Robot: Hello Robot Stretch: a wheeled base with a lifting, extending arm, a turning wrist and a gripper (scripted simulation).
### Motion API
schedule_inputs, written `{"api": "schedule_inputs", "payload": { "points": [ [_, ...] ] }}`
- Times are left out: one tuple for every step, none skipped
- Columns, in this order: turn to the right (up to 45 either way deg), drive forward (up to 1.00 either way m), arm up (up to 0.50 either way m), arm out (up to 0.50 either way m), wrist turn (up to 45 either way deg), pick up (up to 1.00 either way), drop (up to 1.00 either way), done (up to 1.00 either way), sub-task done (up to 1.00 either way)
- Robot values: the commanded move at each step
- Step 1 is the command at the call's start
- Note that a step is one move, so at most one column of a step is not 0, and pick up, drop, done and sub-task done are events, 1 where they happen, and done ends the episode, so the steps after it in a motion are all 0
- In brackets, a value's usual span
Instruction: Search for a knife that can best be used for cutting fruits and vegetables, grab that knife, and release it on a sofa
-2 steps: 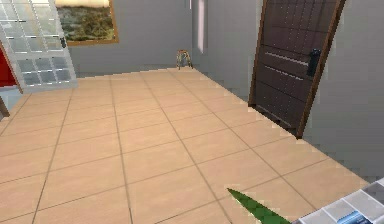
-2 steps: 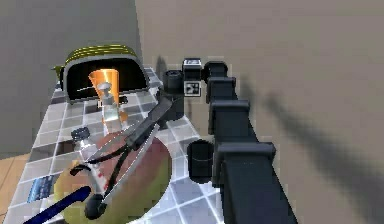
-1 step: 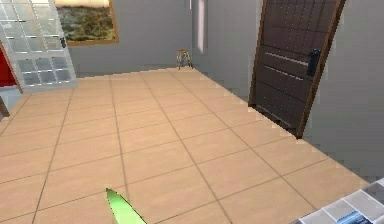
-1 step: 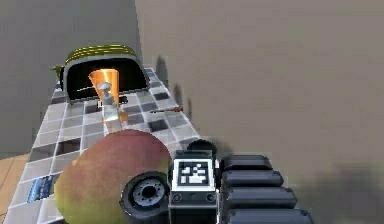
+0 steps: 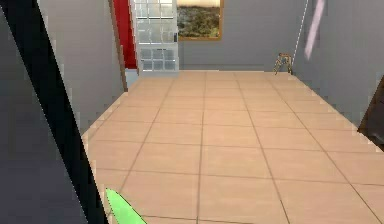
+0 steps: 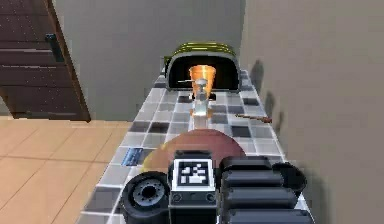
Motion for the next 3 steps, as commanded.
{"api": "schedule_inputs", "payload": {
  "points": [
    [0.0, 0.4, 0.0, 0.0, 0.0, 0.0, 0.0, 0.0, 0.0],
    [-12.0, 0.0, 0.0, 0.0, 0.0, 0.0, 0.0, 0.0, 0.0],
    [0.0, 1.0, 0.0, 0.0, 0.0, 0.0, 0.0, 0.0, 0.0]
  ]
}}
